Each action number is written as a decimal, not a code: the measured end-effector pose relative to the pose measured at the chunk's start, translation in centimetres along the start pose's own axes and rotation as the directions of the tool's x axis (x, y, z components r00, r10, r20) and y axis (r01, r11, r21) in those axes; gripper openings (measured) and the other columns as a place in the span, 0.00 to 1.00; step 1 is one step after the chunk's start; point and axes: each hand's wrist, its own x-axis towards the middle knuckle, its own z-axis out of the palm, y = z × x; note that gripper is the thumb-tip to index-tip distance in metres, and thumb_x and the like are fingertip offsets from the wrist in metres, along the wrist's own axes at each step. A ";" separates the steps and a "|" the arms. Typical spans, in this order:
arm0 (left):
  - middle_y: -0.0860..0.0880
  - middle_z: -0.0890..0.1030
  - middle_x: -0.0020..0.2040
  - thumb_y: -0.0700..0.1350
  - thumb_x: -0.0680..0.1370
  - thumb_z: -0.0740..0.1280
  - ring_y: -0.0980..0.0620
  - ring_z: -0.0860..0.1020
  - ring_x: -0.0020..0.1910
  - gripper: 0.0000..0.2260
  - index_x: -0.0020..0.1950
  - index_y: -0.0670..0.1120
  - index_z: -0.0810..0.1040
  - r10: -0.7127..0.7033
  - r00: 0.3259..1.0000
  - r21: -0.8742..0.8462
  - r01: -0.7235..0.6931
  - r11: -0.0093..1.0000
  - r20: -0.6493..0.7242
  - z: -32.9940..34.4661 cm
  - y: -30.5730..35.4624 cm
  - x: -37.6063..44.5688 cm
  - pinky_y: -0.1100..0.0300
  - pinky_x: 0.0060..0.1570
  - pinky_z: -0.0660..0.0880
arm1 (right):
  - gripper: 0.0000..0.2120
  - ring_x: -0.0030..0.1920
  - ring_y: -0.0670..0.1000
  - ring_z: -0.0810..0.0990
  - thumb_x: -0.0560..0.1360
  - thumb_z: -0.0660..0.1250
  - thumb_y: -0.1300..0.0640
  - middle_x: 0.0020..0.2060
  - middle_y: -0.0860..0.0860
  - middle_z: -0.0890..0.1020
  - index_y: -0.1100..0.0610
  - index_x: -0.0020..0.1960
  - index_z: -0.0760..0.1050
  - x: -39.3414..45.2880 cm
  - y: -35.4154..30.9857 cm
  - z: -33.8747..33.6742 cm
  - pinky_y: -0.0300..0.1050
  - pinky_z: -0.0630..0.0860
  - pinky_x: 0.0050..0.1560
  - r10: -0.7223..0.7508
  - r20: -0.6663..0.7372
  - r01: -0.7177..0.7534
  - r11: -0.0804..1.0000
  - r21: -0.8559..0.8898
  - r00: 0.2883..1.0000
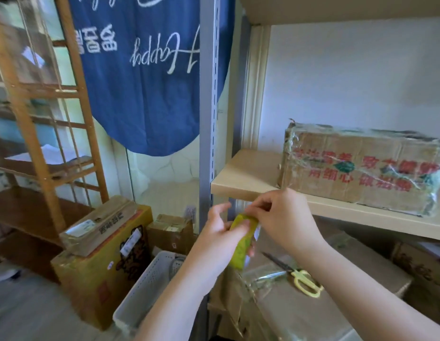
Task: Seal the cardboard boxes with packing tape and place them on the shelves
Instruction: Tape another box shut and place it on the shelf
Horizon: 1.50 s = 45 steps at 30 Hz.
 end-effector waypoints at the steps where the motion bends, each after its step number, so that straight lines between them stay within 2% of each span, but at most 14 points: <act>1: 0.44 0.83 0.35 0.44 0.80 0.69 0.49 0.78 0.28 0.12 0.59 0.50 0.68 -0.020 0.998 0.033 0.022 0.999 -0.064 0.2 0.2 0.9 0.59 0.33 0.75 | 0.08 0.32 0.40 0.78 0.72 0.73 0.59 0.28 0.41 0.80 0.52 0.36 0.84 0.8 -0.3 -0.1 0.30 0.71 0.34 -0.023 -0.040 0.021 0.999 -0.045 0.999; 5: 0.46 0.82 0.33 0.55 0.80 0.66 0.52 0.79 0.29 0.18 0.52 0.39 0.76 0.016 0.975 0.251 0.042 0.967 -0.223 1.1 0.4 4.3 0.63 0.34 0.75 | 0.08 0.38 0.51 0.81 0.74 0.68 0.61 0.35 0.47 0.83 0.53 0.41 0.85 4.5 -1.7 -0.1 0.42 0.77 0.38 -0.071 -0.092 0.049 0.972 -0.228 0.993; 10: 0.44 0.79 0.37 0.47 0.83 0.63 0.55 0.75 0.22 0.13 0.58 0.38 0.76 -0.001 0.986 0.123 0.021 0.992 -0.166 1.7 1.1 5.4 0.66 0.25 0.73 | 0.09 0.42 0.57 0.81 0.74 0.71 0.60 0.53 0.52 0.76 0.57 0.54 0.79 7.3 -1.2 0.7 0.46 0.77 0.39 -0.077 -0.005 0.067 0.902 -0.426 0.997; 14: 0.50 0.83 0.50 0.56 0.80 0.65 0.55 0.83 0.43 0.15 0.62 0.49 0.74 0.112 0.984 0.199 -0.083 0.977 -0.141 1.3 -0.6 5.5 0.62 0.46 0.79 | 0.26 0.33 0.54 0.70 0.69 0.76 0.60 0.55 0.54 0.67 0.57 0.61 0.67 7.4 -2.4 0.8 0.45 0.64 0.26 -0.230 -0.077 0.116 0.718 -0.687 0.970; 17: 0.56 0.79 0.51 0.53 0.82 0.62 0.67 0.78 0.49 0.10 0.62 0.53 0.71 0.267 0.926 0.278 -0.190 0.941 -0.268 0.5 -2.3 4.5 0.75 0.46 0.71 | 0.15 0.31 0.52 0.69 0.65 0.76 0.64 0.40 0.51 0.72 0.57 0.45 0.73 4.5 -2.3 1.2 0.42 0.56 0.21 -0.568 -0.216 0.283 0.659 -0.697 0.794; 19: 0.52 0.78 0.55 0.45 0.83 0.60 0.56 0.77 0.57 0.08 0.62 0.49 0.75 0.346 0.784 0.346 -0.179 0.921 -0.515 -0.6 -5.6 3.1 0.67 0.54 0.71 | 0.05 0.31 0.52 0.71 0.73 0.70 0.63 0.33 0.50 0.73 0.57 0.41 0.75 0.2 -0.3 0.9 0.45 0.63 0.23 -0.661 -0.367 0.371 0.704 -0.606 0.655; 21: 0.47 0.79 0.61 0.41 0.84 0.57 0.47 0.76 0.63 0.13 0.64 0.44 0.77 0.227 0.720 0.309 -0.019 0.951 -0.656 -0.4 -9.9 1.0 0.57 0.63 0.71 | 0.06 0.31 0.53 0.73 0.76 0.65 0.61 0.31 0.50 0.75 0.58 0.41 0.78 -4.2 3.7 0.8 0.46 0.68 0.27 -0.588 -0.448 0.356 0.790 -0.500 0.674; 25: 0.39 0.70 0.72 0.49 0.85 0.54 0.43 0.69 0.71 0.22 0.72 0.35 0.67 -0.080 0.895 0.295 0.227 0.928 -0.438 5.2 -15.7 0.6 0.55 0.69 0.64 | 0.16 0.52 0.56 0.83 0.80 0.58 0.52 0.50 0.50 0.85 0.53 0.59 0.81 -7.6 13.2 2.9 0.47 0.78 0.44 -0.047 -0.153 -0.028 0.892 -0.450 0.987; 27: 0.34 0.59 0.77 0.51 0.85 0.53 0.42 0.61 0.76 0.29 0.77 0.31 0.54 -0.134 0.888 0.381 0.320 0.868 -0.440 8.0 -16.3 1.3 0.54 0.72 0.61 | 0.22 0.73 0.49 0.68 0.81 0.58 0.43 0.70 0.44 0.73 0.49 0.73 0.71 -7.8 16.3 4.0 0.47 0.70 0.67 0.192 0.115 -0.127 0.899 -0.420 0.975; 29: 0.34 0.50 0.80 0.51 0.85 0.51 0.42 0.54 0.79 0.31 0.78 0.31 0.45 -0.082 0.875 0.461 0.329 0.824 -0.476 8.8 -16.8 1.8 0.54 0.74 0.56 | 0.29 0.78 0.43 0.55 0.80 0.57 0.38 0.76 0.41 0.62 0.49 0.77 0.64 -8.0 18.0 4.9 0.43 0.59 0.75 0.207 0.241 -0.098 0.912 -0.399 0.948; 34: 0.35 0.53 0.79 0.55 0.85 0.49 0.38 0.57 0.78 0.32 0.79 0.33 0.46 -0.225 0.862 0.384 0.417 0.824 -0.453 7.1 -18.2 3.3 0.47 0.74 0.59 | 0.27 0.78 0.42 0.52 0.82 0.56 0.40 0.77 0.42 0.60 0.49 0.78 0.62 -8.5 18.9 5.3 0.40 0.54 0.76 0.165 0.230 -0.071 0.927 -0.369 0.959; 37: 0.34 0.51 0.80 0.54 0.85 0.48 0.37 0.57 0.78 0.31 0.79 0.32 0.45 -0.269 0.864 0.393 0.445 0.805 -0.426 6.8 -17.5 3.5 0.47 0.73 0.59 | 0.24 0.76 0.43 0.60 0.82 0.59 0.44 0.75 0.41 0.65 0.49 0.76 0.67 -9.0 18.7 4.7 0.40 0.63 0.72 0.148 0.214 -0.077 0.948 -0.308 0.965; 41: 0.32 0.57 0.78 0.54 0.85 0.48 0.36 0.61 0.76 0.32 0.78 0.30 0.46 -0.276 0.852 0.426 0.472 0.772 -0.444 6.6 -16.8 3.9 0.46 0.71 0.63 | 0.13 0.48 0.54 0.82 0.80 0.61 0.50 0.50 0.50 0.84 0.51 0.60 0.79 -8.8 19.5 2.8 0.46 0.77 0.44 0.199 0.040 -0.163 0.887 -0.433 0.979; 45: 0.32 0.44 0.79 0.51 0.84 0.55 0.38 0.47 0.80 0.35 0.76 0.29 0.39 -0.059 0.867 0.562 0.371 0.739 -0.495 6.9 -16.1 2.9 0.47 0.77 0.50 | 0.09 0.48 0.55 0.81 0.79 0.64 0.51 0.48 0.51 0.83 0.52 0.57 0.77 -7.5 22.8 0.1 0.45 0.75 0.46 0.211 0.003 -0.194 0.905 -0.379 0.977</act>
